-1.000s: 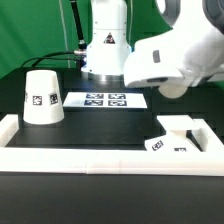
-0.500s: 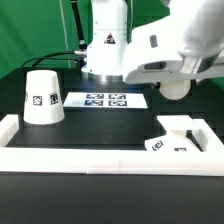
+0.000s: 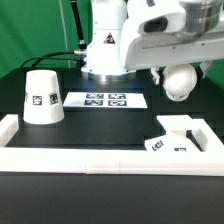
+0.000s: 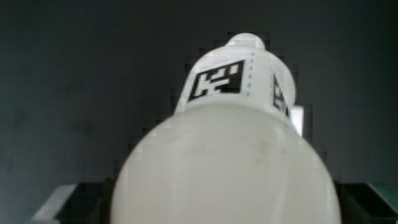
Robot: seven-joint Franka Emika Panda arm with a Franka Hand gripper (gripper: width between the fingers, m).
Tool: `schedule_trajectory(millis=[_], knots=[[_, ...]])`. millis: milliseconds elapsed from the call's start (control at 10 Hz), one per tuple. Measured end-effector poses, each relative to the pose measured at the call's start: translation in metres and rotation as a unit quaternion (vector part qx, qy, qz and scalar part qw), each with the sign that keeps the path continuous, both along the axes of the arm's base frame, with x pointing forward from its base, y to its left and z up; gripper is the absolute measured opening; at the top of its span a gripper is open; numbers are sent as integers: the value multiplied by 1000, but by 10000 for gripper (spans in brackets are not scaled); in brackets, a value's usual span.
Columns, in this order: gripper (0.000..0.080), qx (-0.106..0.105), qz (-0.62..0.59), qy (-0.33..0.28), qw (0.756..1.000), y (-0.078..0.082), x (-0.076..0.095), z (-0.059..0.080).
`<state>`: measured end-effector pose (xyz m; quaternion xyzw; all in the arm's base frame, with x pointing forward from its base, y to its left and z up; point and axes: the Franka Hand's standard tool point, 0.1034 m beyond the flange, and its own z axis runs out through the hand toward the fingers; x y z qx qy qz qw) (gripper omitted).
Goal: Assemble lamp
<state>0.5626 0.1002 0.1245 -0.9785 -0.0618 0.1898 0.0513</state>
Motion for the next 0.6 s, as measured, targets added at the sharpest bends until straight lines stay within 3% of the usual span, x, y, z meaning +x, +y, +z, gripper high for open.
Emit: schedule_trajectory(millis=[100, 600], knots=[[579, 1, 0, -28, 1000, 2, 3, 8], [579, 7, 17, -208, 978, -6, 22, 8]])
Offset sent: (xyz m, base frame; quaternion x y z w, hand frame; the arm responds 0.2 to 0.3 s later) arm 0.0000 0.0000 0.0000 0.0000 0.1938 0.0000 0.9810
